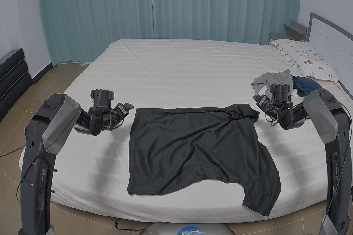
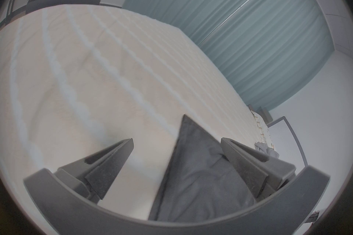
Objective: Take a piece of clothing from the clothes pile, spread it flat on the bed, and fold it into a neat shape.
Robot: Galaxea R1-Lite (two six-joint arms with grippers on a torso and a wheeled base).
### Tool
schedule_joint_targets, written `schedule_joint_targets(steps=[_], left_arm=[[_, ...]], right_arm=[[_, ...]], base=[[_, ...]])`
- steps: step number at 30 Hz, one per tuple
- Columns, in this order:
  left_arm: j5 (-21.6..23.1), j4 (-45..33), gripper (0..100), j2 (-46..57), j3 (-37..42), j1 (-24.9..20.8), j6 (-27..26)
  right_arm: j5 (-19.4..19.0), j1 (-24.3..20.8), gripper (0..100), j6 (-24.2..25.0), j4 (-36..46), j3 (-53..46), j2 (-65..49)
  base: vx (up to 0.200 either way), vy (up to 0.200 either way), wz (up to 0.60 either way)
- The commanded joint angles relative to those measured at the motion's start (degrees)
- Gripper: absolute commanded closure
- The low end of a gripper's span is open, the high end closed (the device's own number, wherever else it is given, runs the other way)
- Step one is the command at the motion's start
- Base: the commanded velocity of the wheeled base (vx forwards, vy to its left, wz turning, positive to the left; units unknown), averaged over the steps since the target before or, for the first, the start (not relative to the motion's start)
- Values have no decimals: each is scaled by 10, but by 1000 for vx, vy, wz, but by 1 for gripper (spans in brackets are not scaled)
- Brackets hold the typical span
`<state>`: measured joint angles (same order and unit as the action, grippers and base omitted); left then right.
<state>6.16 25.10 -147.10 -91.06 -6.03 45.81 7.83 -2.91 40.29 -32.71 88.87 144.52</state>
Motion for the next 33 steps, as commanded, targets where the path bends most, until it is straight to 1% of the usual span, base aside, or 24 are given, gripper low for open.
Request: schedule_joint_targets(steps=[1, 2, 3, 6, 9, 10, 12, 15, 17, 20, 21, 24, 33], left_arm=[[60, 105, 0, 159, 229, 5, 2], [65, 125, 0, 168, 253, 4, 2], [78, 164, 0, 186, 302, 4, 2], [110, 250, 0, 212, 401, 1, 27], [111, 311, 0, 234, 474, -11, 61], [109, 327, 0, 241, 495, -15, 75], [107, 357, 0, 256, 530, -22, 105], [106, 395, 0, 270, 578, -34, 131], [107, 413, 0, 274, 607, -40, 140], [107, 431, 0, 269, 624, -44, 155], [107, 444, 0, 267, 642, -49, 163], [117, 447, 0, 266, 666, -50, 164], [118, 466, 0, 235, 679, -61, 159]], right_arm=[[-45, 5, 0, 40, -25, -203, -157], [-50, 5, 0, 46, -32, -223, -166], [-62, 5, 0, 54, -47, -264, -181], [-98, 17, 0, 59, -105, -366, -210], [-138, 36, 0, 52, -198, -462, -215], [-145, 41, 0, 52, -234, -490, -211], [-147, 43, 0, 51, -286, -541, -208], [-153, 45, 0, 50, -338, -609, -218], [-160, 43, 0, 40, -359, -629, -224], [-164, 37, 0, 33, -366, -637, -229], [-166, 31, 0, 34, -366, -649, -228], [-172, 26, 0, 33, -367, -654, -224], [-177, 24, 0, 34, -366, -662, -230]], base=[[0, 0, 0], [0, 0, 0], [0, 0, 0], [0, 0, 0], [0, 0, 0], [0, 0, 0], [0, 0, 0], [0, 0, 0], [0, 0, 0], [0, 0, 0], [-200, 0, 0], [-200, 0, 0], [-200, 0, 0]])
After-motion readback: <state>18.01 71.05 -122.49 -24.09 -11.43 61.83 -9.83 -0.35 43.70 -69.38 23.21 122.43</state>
